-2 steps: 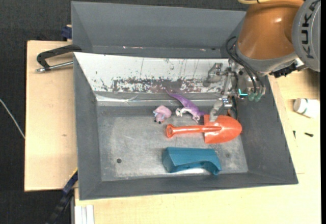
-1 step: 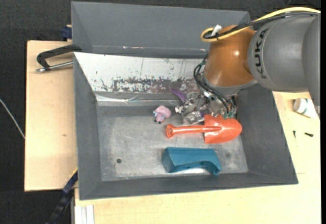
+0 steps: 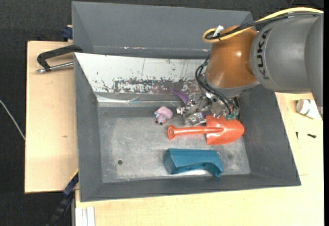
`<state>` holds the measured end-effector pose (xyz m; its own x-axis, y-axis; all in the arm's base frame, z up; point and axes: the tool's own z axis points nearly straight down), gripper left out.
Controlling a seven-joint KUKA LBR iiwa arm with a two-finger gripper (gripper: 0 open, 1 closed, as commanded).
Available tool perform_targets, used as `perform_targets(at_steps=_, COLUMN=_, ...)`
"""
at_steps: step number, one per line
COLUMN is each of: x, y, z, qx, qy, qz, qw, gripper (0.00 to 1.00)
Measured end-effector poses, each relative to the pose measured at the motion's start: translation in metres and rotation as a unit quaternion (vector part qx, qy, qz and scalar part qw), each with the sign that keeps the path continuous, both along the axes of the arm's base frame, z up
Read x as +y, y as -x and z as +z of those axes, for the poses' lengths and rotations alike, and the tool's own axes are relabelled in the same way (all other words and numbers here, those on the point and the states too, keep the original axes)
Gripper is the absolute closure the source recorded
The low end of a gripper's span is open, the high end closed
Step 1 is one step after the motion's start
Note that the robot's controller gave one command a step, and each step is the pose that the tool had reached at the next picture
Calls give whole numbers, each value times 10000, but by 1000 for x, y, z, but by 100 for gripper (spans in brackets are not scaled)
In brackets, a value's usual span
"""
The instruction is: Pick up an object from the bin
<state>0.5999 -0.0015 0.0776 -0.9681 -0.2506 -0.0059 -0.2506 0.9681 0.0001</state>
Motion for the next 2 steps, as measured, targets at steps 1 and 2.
perform_targets(at_steps=1, x=-9, y=3, z=46, qx=29, qy=-3, qz=-191, qw=9998, gripper=100)
perform_targets(at_steps=2, x=-8, y=0, z=83, qx=-28, qy=-1, qz=-300, qw=9995, gripper=100)
